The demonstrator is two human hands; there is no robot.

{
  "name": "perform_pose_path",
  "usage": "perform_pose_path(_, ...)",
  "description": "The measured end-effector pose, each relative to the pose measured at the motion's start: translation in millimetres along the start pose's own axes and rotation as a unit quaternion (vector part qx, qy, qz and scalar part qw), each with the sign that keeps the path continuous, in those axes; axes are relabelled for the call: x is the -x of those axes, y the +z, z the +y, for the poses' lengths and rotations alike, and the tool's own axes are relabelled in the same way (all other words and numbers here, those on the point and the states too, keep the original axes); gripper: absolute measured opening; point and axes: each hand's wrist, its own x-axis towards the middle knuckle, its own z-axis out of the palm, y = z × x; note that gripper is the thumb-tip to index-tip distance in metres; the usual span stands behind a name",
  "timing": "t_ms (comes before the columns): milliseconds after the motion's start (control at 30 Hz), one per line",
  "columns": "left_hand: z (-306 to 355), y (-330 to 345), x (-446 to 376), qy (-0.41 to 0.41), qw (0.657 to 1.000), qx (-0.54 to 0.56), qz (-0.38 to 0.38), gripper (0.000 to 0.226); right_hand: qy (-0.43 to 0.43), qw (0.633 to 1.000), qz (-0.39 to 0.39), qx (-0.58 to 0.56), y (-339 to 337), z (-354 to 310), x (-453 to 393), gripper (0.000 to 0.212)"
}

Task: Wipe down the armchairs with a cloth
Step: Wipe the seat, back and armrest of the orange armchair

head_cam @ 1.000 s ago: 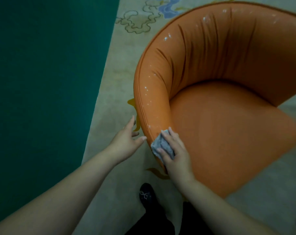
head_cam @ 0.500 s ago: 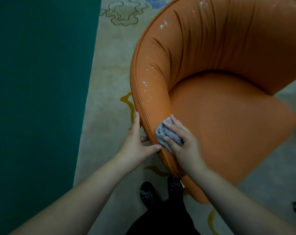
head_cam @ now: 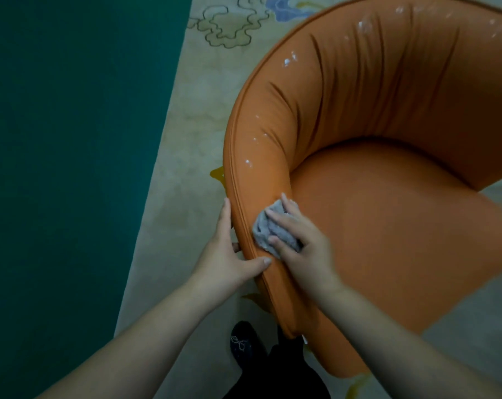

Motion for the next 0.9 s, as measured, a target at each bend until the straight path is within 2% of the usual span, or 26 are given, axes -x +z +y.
perform_pose_path(167,2,3,-1,-0.019,0.999,-0.020,0.030,0.126,-0.062,0.994,-0.025,0.085,9,-12,-78,0.039)
perform_pose_path(300,13,3,-10,-0.030,0.998,-0.026,0.057,0.122,-0.056,0.994,0.004,0.095,9,-18,-145,0.035)
perform_pose_path(567,32,-14,-38,-0.006,0.998,-0.020,0.061,0.115,-0.073,0.996,-0.005,0.046,0,10,-64,0.036)
perform_pose_path(700,33,-14,-43,-0.023,0.997,-0.041,0.069,0.121,-0.127,0.985,-0.013,0.114,2,1,-118,0.029)
perform_pose_path(800,38,-13,-50,-0.025,0.994,-0.073,0.080,0.124,-0.113,0.985,0.024,0.127,-1,-8,-172,0.026)
perform_pose_path(900,44,-17,-61,-0.016,0.990,-0.108,0.094,0.126,-0.093,0.987,0.045,0.122,-2,-7,-183,0.025)
